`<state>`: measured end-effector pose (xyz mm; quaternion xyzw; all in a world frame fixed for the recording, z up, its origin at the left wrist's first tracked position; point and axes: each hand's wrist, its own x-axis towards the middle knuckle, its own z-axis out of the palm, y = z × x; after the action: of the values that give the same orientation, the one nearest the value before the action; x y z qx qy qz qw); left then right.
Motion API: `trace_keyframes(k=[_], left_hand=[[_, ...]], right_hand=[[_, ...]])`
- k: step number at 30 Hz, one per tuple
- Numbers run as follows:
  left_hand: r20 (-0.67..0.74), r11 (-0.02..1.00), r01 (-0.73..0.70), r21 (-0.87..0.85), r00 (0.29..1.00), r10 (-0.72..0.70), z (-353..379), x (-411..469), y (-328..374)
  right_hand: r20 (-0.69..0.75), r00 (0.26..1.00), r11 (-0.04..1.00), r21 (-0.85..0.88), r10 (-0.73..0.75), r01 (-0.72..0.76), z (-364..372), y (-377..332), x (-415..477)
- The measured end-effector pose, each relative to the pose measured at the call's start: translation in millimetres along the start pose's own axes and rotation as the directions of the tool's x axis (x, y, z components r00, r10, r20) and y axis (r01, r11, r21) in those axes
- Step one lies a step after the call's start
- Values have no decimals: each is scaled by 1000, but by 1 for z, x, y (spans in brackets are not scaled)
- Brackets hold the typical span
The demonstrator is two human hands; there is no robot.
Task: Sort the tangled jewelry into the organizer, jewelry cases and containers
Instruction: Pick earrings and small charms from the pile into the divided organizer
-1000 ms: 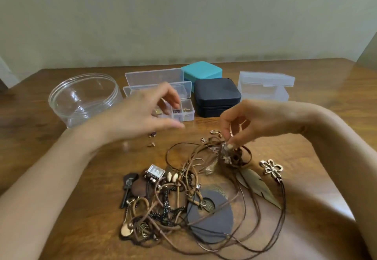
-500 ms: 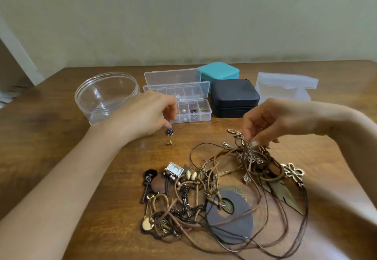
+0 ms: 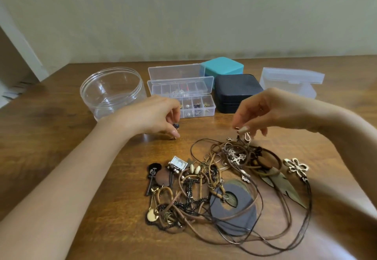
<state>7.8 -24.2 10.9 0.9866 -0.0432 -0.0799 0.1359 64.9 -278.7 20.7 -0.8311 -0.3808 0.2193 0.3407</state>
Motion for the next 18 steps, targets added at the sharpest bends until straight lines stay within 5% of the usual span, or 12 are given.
trace_keyframes(k=[7,11,18], left_hand=[[23,994,-27,-107,999,29,4,3,3],[-12,993,-85,-76,996,85,9,5,7],[-330,975,-220,-26,923,199,13,4,16]], right_hand=[[271,938,962,-221,216,-158,-10,7,-7],[282,936,962,-227,212,-150,-9,8,-5],[330,921,960,-250,207,-126,-7,5,-4]])
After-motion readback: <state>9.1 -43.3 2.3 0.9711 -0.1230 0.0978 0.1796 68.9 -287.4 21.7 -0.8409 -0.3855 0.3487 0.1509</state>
